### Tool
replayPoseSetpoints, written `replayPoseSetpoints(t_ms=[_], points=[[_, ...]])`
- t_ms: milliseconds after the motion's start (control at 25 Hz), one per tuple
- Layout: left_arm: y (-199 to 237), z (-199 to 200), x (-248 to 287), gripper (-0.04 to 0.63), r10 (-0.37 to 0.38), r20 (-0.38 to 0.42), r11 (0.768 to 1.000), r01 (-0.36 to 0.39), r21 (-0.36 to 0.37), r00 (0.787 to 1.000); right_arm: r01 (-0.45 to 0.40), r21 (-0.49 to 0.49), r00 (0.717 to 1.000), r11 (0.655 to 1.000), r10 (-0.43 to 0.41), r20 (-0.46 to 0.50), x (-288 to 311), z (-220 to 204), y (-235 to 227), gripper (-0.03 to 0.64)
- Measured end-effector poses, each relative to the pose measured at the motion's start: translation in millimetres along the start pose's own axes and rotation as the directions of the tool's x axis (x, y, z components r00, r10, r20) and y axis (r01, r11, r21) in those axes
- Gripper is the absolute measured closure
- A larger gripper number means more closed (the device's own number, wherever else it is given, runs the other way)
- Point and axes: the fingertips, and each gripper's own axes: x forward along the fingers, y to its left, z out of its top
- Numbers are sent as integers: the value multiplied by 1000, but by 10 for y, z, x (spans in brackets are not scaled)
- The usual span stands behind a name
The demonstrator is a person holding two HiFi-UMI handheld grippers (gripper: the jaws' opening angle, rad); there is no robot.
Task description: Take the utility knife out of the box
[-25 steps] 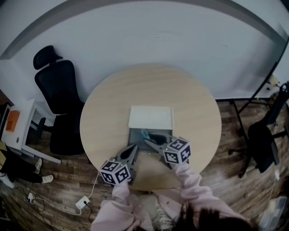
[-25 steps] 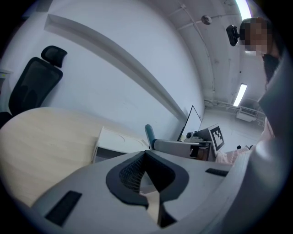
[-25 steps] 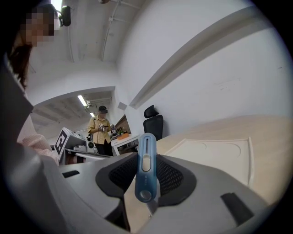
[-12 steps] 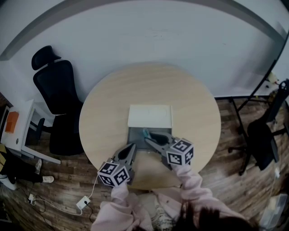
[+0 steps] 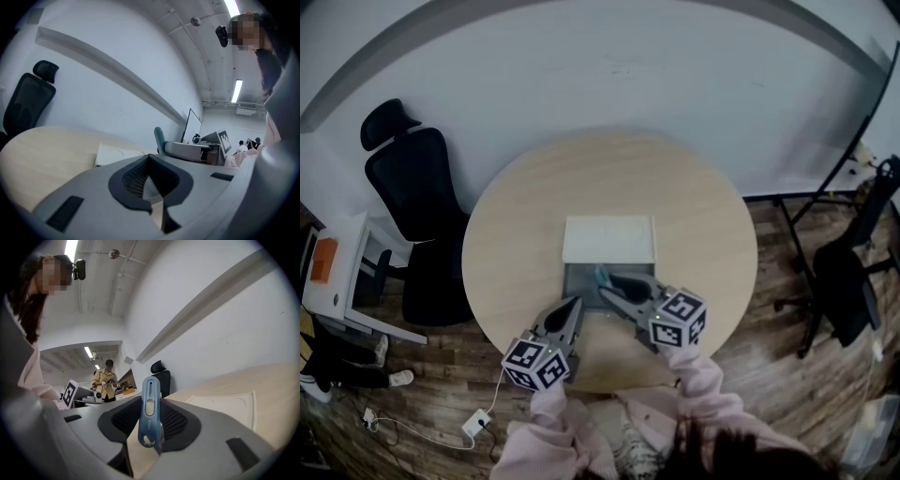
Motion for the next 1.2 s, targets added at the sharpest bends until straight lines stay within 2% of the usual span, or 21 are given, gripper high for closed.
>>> replayPoseSetpoints(t_ms=[560, 1200], points=[[-65, 80, -28, 591, -5, 14, 999, 5, 45, 1000, -33, -66, 999, 997, 34, 5, -26, 62, 106, 491], [-96, 99, -13, 591, 0, 24, 999, -2, 52, 1000, -41, -72, 999, 997, 40, -6, -62, 28, 108, 491]])
